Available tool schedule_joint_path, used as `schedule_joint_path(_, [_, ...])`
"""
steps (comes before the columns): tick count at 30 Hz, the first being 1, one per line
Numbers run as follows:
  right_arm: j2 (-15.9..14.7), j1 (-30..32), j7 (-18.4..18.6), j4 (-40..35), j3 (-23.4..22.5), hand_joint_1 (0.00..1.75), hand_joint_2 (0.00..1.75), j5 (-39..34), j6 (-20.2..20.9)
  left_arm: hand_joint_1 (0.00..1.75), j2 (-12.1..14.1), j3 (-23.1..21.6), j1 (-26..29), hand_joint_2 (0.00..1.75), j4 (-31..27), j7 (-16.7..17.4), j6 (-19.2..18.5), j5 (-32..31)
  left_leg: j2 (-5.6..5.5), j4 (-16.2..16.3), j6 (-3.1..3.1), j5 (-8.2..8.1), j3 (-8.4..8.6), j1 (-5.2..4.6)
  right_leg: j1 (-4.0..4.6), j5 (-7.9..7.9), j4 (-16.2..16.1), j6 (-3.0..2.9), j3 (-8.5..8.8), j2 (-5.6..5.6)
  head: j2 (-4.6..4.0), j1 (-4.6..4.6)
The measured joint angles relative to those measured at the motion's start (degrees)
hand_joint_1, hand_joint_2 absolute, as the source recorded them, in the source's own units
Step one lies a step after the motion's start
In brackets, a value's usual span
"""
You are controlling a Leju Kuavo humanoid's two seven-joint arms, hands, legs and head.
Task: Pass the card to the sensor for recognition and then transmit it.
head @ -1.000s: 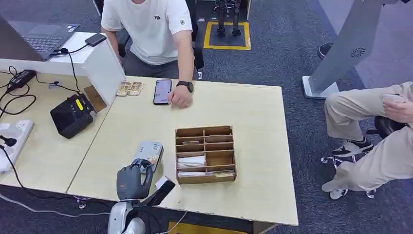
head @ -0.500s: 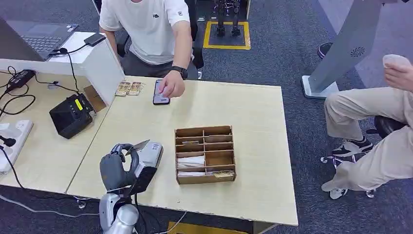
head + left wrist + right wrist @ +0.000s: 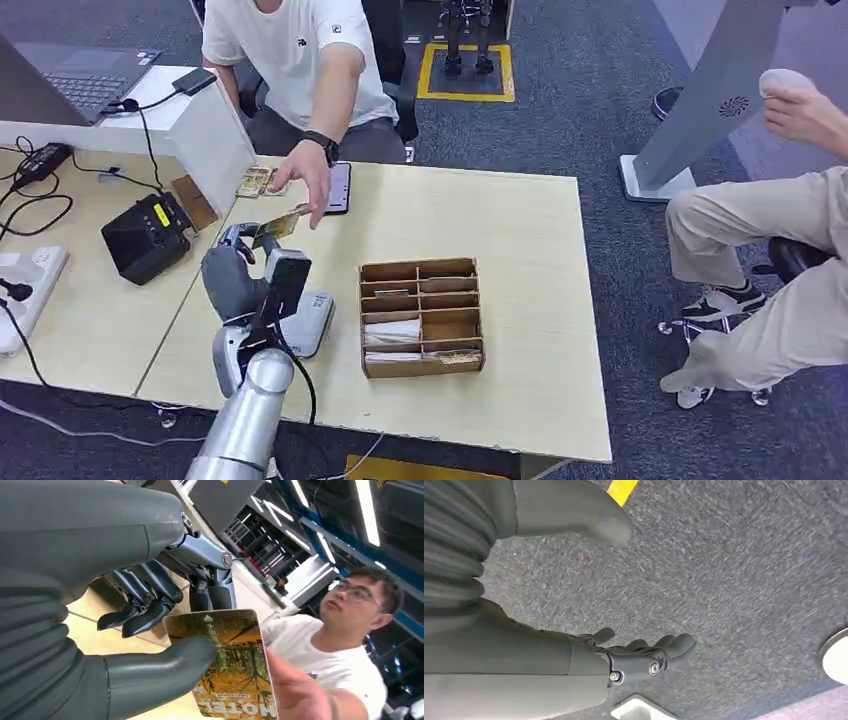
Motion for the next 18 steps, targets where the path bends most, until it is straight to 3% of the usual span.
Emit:
schedule_joint_path(10, [-0.11, -0.12, 0.02, 0.85, 0.02, 0.00, 1.75, 1.18, 0.00, 1.75, 1.61, -2.41, -6.03, 1.75, 4.59, 2.54, 0.02, -2.23, 0.02, 0.00, 0.02, 0.02, -0.02, -0.01, 0.00, 0.00, 0.01, 0.00, -0.02, 0.01, 0.00, 0.00])
schedule_joint_path(11, [-0.11, -0.14, 0.02, 0.92, 0.02, 0.00, 1.75, 1.23, 0.00, 1.08, 1.66, -2.58, -6.29, 1.75, 4.97, 2.67, 0.00, -2.10, 0.02, 0.00, 0.02, 0.01, -0.02, -0.01, 0.00, 0.00, 0.01, 0.00, -0.02, 0.01, 0.00, 0.00])
schedule_joint_path(12, [-0.13, -0.16, 0.05, 1.01, 0.02, 0.00, 1.75, 1.25, 0.00, 1.08, 1.66, -2.71, -6.57, 1.75, 5.49, 2.73, -0.15, -1.90, 0.02, 0.00, 0.02, 0.01, -0.02, -0.01, 0.00, 0.00, 0.01, 0.00, -0.02, 0.01, 0.00, 0.00])
schedule_joint_path(13, [-0.13, -0.18, 0.11, 1.07, 0.02, 0.00, 1.75, 1.27, 0.00, 0.00, 1.68, -2.84, -6.85, 1.75, 6.02, 2.73, -0.33, -1.55, 0.02, 0.00, 0.02, 0.01, -0.02, -0.01, 0.00, 0.00, 0.01, 0.00, -0.02, 0.01, 0.00, 0.00])
schedule_joint_path(18, [-0.13, -0.20, 0.26, 1.16, 0.02, 0.00, 1.75, 1.29, 0.00, 0.00, 1.79, -4.18, -7.38, 1.75, 7.94, 2.73, -0.48, -0.63, 0.02, 0.00, 0.02, 0.02, -0.02, -0.01, 0.00, 0.00, 0.01, 0.00, -0.02, 0.02, 0.00, 0.00])
